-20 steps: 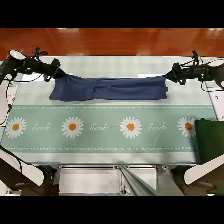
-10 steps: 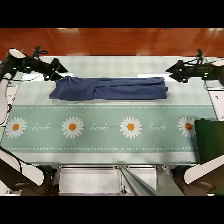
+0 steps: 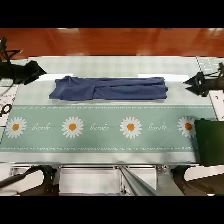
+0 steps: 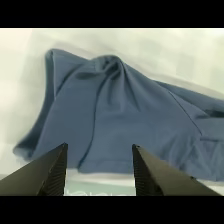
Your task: Fold the shirts.
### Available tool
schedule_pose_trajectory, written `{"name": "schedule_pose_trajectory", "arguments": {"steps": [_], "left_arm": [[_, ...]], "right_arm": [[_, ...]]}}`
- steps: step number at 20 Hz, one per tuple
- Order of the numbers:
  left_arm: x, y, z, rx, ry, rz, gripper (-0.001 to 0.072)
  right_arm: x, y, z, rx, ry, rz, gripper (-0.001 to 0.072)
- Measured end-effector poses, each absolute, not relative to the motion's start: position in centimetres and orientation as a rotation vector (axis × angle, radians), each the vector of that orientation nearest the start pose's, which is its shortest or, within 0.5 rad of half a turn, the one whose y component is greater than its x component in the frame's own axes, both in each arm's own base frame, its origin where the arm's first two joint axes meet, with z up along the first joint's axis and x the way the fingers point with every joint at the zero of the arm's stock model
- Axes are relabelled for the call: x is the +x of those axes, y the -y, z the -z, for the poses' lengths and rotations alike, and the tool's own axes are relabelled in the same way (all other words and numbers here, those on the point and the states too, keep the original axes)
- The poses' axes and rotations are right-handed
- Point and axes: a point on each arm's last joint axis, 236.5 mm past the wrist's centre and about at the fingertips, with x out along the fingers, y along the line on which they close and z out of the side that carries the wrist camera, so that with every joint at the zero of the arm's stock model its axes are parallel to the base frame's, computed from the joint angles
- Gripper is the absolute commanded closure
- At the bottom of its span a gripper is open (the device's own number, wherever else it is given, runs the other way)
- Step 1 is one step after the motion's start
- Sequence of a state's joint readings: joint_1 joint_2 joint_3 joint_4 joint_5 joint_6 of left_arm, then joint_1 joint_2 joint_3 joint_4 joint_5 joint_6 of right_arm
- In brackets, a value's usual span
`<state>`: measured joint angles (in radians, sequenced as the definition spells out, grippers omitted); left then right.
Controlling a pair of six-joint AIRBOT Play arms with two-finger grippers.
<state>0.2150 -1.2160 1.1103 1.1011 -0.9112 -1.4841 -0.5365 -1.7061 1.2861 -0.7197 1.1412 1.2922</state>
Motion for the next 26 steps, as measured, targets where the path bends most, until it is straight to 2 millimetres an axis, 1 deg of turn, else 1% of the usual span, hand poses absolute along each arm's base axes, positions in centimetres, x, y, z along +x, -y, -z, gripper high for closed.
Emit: {"name": "schedule_pose_trajectory", "arguments": {"steps": [1, 2, 4, 6, 8, 11, 12, 13, 14, 15, 16, 17, 18, 19, 20, 22, 23, 25, 26], "left_arm": [[41.9, -0.1, -5.9, -0.456, -0.913, 0.042, 0.0202], [41.0, 0.6, -6.0, -0.446, -0.889, 0.048, 0.0202], [39.5, 2.1, -5.6, -0.423, -0.879, 0.07, 0.0202], [38.6, 3.5, -5.4, -0.411, -0.878, 0.099, 0.0202], [38.3, 4.6, -5.5, -0.415, -0.869, 0.122, 0.0202], [38.0, 5.6, -5.6, -0.42, -0.863, 0.144, 0.0202], [38.0, 5.7, -5.6, -0.422, -0.864, 0.148, 0.0202], [38.0, 5.9, -5.7, -0.426, -0.86, 0.151, 0.0202], [37.9, 6.0, -5.7, -0.43, -0.861, 0.154, 0.0202], [37.9, 6.2, -5.7, -0.436, -0.86, 0.158, 0.0203], [37.9, 6.3, -5.8, -0.438, -0.858, 0.16, 0.0204], [37.9, 6.4, -5.8, -0.443, -0.857, 0.162, 0.0251], [37.9, 6.5, -5.9, -0.45, -0.857, 0.164, 0.0493], [38.0, 6.6, -6.0, -0.459, -0.855, 0.167, 0.0679], [37.9, 6.8, -6.0, -0.466, -0.855, 0.172, 0.0679], [38.0, 7.6, -6.1, -0.477, -0.856, 0.193, 0.0679], [38.0, 8.4, -6.1, -0.476, -0.858, 0.215, 0.068], [38.3, 11.0, -5.8, -0.461, -0.874, 0.275, 0.068], [38.5, 12.6, -5.5, -0.449, -0.891, 0.312, 0.068]], "right_arm": [[45.3, 7.2, 6.3, 0.999, -1.145, -0.102, 0.0289], [45.3, 6.2, 7.0, 1.017, -1.16, -0.118, 0.0289], [46.0, 4.5, 8.1, 1.045, -1.171, -0.142, 0.0289], [46.8, 2.9, 8.8, 1.055, -1.185, -0.168, 0.0289], [47.7, 1.4, 9.3, 1.066, -1.202, -0.188, 0.0289], [48.6, -0.9, 9.7, 1.068, -1.239, -0.222, 0.0302], [48.9, -1.7, 9.8, 1.053, -1.248, -0.233, 0.035], [49.1, -2.4, 9.9, 1.035, -1.258, -0.243, 0.0498], [49.3, -3.0, 10.1, 1.007, -1.268, -0.25, 0.0689], [49.7, -3.6, 9.9, 0.988, -1.269, -0.259, 0.0688], [50.2, -4.3, 9.2, 0.97, -1.259, -0.283, 0.0689], [50.6, -4.8, 8.5, 0.96, -1.248, -0.303, 0.0689], [50.8, -5.2, 7.9, 0.944, -1.247, -0.324, 0.0689], [51.0, -5.4, 7.0, 0.931, -1.238, -0.34, 0.0689], [51.1, -5.3, 6.0, 0.91, -1.227, -0.352, 0.0689], [50.1, -4.9, 4.1, 0.829, -1.236, -0.368, 0.0689], [49.6, -4.6, 2.8, 0.781, -1.234, -0.372, 0.0689], [47.8, -3.8, 0.4, 0.672, -1.242, -0.363, 0.0689], [46.8, -3.4, -1.2, 0.624, -1.234, -0.354, 0.0689]]}}
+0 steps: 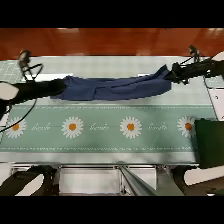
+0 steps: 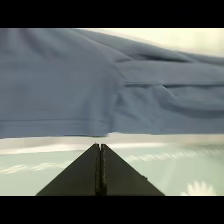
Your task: Fold the shirts.
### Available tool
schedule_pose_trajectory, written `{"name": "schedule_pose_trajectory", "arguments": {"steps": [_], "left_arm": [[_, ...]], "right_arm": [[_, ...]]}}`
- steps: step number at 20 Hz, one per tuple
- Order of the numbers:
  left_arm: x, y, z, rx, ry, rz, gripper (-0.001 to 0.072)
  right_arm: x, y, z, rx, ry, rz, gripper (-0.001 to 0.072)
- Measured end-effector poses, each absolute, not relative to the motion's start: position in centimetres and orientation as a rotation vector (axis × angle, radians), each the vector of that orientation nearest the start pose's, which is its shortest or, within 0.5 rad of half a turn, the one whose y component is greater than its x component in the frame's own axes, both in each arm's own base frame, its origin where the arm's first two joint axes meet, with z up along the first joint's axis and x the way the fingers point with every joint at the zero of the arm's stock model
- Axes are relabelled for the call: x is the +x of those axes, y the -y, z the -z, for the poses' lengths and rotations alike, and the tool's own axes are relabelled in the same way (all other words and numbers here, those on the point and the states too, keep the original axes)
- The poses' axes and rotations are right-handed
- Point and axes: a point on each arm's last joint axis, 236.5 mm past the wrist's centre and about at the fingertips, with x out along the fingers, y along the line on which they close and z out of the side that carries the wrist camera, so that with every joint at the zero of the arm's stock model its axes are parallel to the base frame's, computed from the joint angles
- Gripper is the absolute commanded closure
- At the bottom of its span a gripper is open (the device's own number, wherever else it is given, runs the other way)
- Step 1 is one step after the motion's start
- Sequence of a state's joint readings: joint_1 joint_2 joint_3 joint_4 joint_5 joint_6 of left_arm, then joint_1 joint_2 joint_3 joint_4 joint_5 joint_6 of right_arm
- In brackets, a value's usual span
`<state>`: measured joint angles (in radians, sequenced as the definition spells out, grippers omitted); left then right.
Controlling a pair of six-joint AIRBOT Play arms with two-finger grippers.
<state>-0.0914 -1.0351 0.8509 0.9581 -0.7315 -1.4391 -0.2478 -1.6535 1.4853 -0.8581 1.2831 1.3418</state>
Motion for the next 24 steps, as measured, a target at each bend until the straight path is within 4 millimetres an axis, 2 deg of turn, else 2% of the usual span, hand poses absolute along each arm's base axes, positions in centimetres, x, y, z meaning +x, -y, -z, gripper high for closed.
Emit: {"name": "schedule_pose_trajectory", "arguments": {"steps": [3, 6, 8, 10, 14, 17, 20, 21, 22, 24], "left_arm": [[39.5, 19.2, -4.4, -0.39, -0.947, 0.442, 0.068], [41.1, 27.0, -3.6, -0.336, -0.995, 0.575, 0.068], [41.1, 32.5, -2.5, -0.3, -1.066, 0.668, 0.068], [40.0, 37.4, -1.0, -0.262, -1.151, 0.753, 0.068], [35.9, 44.7, 1.8, -0.198, -1.29, 0.89, 0.068], [31.8, 48.6, 3.2, -0.185, -1.373, 0.976, 0.068], [28.6, 50.8, 3.7, -0.179, -1.427, 1.035, 0.068], [28.3, 50.9, 3.6, -0.181, -1.437, 1.045, 0.0679], [28.9, 50.6, 3.4, -0.191, -1.429, 1.039, 0.0679], [31.3, 49.1, 2.0, -0.232, -1.405, 1.015, 0.0679]], "right_arm": [[43.7, -3.0, -5.5, 0.519, -1.19, -0.332, 0.0689], [40.0, -3.4, -9.4, 0.459, -1.123, -0.323, 0.0689], [37.5, -4.0, -11.6, 0.438, -1.08, -0.324, 0.0689], [35.3, -4.6, -13.3, 0.426, -1.034, -0.321, 0.0689], [32.3, -5.3, -15.7, 0.409, -0.963, -0.315, 0.0689], [31.3, -5.7, -16.6, 0.409, -0.937, -0.318, 0.0689], [30.9, -6.1, -17.1, 0.416, -0.922, -0.33, 0.0689], [30.9, -6.2, -17.2, 0.42, -0.918, -0.331, 0.0689], [30.9, -6.2, -17.3, 0.422, -0.914, -0.334, 0.0689], [31.0, -6.5, -17.4, 0.435, -0.912, -0.345, 0.0689]]}}
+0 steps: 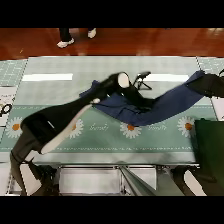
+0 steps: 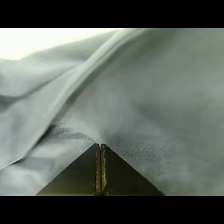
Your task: Fold the shirts.
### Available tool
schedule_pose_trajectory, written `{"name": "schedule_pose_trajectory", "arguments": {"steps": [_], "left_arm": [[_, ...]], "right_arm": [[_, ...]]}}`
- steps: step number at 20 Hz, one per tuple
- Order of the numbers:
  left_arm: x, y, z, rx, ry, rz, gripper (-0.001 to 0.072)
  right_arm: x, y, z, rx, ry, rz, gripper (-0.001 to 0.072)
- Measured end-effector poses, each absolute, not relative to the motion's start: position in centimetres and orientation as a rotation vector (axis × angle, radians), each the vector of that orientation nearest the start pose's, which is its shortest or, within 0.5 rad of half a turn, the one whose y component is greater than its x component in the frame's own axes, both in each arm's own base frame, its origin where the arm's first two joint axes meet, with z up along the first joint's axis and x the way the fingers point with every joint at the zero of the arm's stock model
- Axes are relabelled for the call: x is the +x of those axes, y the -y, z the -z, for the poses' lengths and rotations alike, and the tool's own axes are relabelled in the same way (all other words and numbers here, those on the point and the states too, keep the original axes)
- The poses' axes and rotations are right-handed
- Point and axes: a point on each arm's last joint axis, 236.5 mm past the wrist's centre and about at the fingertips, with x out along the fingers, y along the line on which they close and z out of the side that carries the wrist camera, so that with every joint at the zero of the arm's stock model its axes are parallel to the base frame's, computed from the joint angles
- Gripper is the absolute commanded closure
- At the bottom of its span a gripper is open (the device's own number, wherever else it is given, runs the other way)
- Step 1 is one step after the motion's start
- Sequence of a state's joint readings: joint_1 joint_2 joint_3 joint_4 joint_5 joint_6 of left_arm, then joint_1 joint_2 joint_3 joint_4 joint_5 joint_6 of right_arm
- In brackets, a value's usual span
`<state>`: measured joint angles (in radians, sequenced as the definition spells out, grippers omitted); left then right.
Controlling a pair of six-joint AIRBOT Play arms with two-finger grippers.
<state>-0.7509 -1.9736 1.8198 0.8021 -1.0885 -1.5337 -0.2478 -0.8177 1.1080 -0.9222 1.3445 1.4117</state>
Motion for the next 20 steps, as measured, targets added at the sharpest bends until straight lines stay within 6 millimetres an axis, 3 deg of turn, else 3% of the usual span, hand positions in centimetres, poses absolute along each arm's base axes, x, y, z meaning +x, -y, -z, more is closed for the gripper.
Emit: {"name": "schedule_pose_trajectory", "arguments": {"steps": [2, 4, 7, 9, 11, 13, 15, 17, 20], "left_arm": [[34.9, 46.0, -0.3, -0.275, -1.364, 0.973, 0.0679], [38.8, 41.5, -3.4, -0.308, -1.292, 0.916, 0.0679], [42.9, 33.0, -8.0, -0.333, -1.181, 0.801, 0.0679], [43.9, 26.9, -10.4, -0.343, -1.115, 0.714, 0.0679], [43.5, 21.5, -12.3, -0.359, -1.056, 0.638, 0.0679], [41.9, 16.4, -13.0, -0.37, -1.013, 0.554, 0.0679], [39.8, 13.0, -12.9, -0.385, -0.986, 0.489, 0.0679], [37.7, 11.0, -12.2, -0.396, -0.974, 0.444, 0.068], [35.1, 10.1, -10.4, -0.411, -0.992, 0.417, 0.0679]], "right_arm": [[31.3, -7.2, -17.6, 0.456, -0.908, -0.369, 0.0689], [31.9, -8.7, -17.5, 0.471, -0.909, -0.411, 0.0689], [33.9, -12.6, -16.6, 0.493, -0.927, -0.49, 0.0689], [35.8, -16.1, -15.6, 0.507, -0.943, -0.551, 0.0689], [38.0, -20.0, -14.4, 0.515, -0.968, -0.605, 0.0689], [40.3, -23.9, -12.9, 0.525, -0.997, -0.653, 0.0689], [42.3, -27.9, -11.2, 0.537, -1.029, -0.699, 0.0689], [44.0, -31.7, -9.2, 0.549, -1.063, -0.74, 0.0689], [45.6, -36.2, -6.6, 0.573, -1.104, -0.779, 0.0689]]}}
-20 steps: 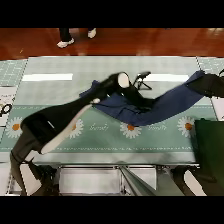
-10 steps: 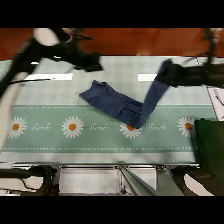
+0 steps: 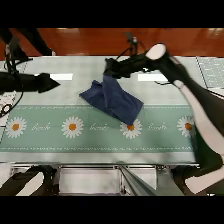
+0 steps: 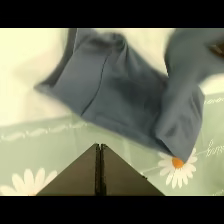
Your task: Fold the shirts.
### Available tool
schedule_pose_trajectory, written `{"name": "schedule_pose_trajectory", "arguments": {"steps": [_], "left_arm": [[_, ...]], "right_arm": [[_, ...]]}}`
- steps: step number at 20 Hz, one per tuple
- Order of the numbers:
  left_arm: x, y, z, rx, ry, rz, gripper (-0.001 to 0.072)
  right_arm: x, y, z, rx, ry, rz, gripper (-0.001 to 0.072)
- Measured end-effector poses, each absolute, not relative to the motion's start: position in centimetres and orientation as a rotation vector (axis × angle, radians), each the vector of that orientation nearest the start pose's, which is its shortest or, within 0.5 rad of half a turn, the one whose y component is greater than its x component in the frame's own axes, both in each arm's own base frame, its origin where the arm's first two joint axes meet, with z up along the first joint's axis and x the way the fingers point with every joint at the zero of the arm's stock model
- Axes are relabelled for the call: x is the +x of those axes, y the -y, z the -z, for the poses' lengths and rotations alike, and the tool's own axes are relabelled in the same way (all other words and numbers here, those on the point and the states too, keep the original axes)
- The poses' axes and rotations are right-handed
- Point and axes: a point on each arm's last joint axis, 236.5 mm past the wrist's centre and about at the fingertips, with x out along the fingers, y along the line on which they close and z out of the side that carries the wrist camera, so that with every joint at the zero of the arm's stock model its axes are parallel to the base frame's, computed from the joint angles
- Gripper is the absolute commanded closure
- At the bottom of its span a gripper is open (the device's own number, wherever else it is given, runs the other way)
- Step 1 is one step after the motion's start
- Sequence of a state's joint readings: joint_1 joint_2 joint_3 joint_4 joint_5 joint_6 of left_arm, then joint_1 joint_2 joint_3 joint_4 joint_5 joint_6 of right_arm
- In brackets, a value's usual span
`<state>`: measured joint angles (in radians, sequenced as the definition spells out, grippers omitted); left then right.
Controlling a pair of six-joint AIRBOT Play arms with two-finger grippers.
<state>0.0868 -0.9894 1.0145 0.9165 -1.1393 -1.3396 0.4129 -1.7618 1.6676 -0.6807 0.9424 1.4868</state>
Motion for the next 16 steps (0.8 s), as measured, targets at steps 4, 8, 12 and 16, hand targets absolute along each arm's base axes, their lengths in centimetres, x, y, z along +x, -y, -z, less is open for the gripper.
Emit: {"name": "schedule_pose_trajectory", "arguments": {"steps": [4, 8, 12, 16], "left_arm": [[33.7, 10.3, -8.7, -0.43, -1.008, 0.412, 0.0679], [34.1, 10.6, -8.5, -0.432, -0.979, 0.406, 0.0679], [36.3, 8.1, -9.7, -0.444, -0.879, 0.329, 0.0679], [37.5, 5.1, -11.5, -0.503, -0.802, 0.255, 0.0679]], "right_arm": [[46.8, -39.9, -3.4, 0.616, -1.142, -0.79, 0.0297], [46.6, -40.8, -2.9, 0.66, -1.179, -0.815, 0.03], [45.1, -35.2, -6.3, 0.62, -1.267, -0.872, 0.0301], [42.3, -22.2, -11.6, 0.363, -1.285, -0.718, 0.03]]}}
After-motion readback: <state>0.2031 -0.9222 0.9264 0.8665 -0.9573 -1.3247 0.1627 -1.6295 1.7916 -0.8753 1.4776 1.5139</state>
